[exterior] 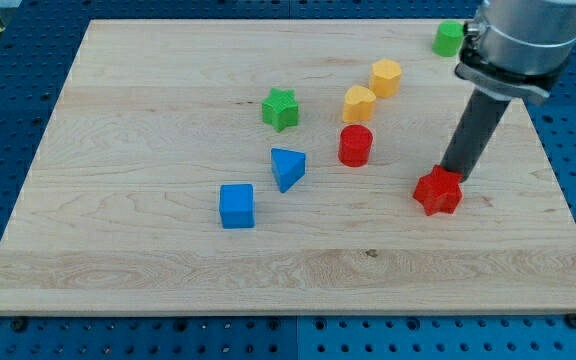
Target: Push red star towards bottom center
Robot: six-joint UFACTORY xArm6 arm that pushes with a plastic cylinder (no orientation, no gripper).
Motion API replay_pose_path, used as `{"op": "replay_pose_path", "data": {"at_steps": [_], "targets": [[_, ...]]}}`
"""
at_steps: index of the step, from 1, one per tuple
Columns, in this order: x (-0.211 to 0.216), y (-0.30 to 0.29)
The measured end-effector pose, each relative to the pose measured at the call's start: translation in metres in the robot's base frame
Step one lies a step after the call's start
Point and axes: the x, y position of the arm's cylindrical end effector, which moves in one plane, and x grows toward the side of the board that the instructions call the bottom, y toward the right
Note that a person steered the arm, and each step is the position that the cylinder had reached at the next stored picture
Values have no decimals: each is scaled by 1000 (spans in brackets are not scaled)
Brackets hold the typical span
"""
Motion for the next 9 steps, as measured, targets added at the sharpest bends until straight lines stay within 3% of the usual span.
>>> {"op": "replay_pose_path", "data": {"at_steps": [2,6,9], "targets": [[32,-26],[77,-11],[98,-79]]}}
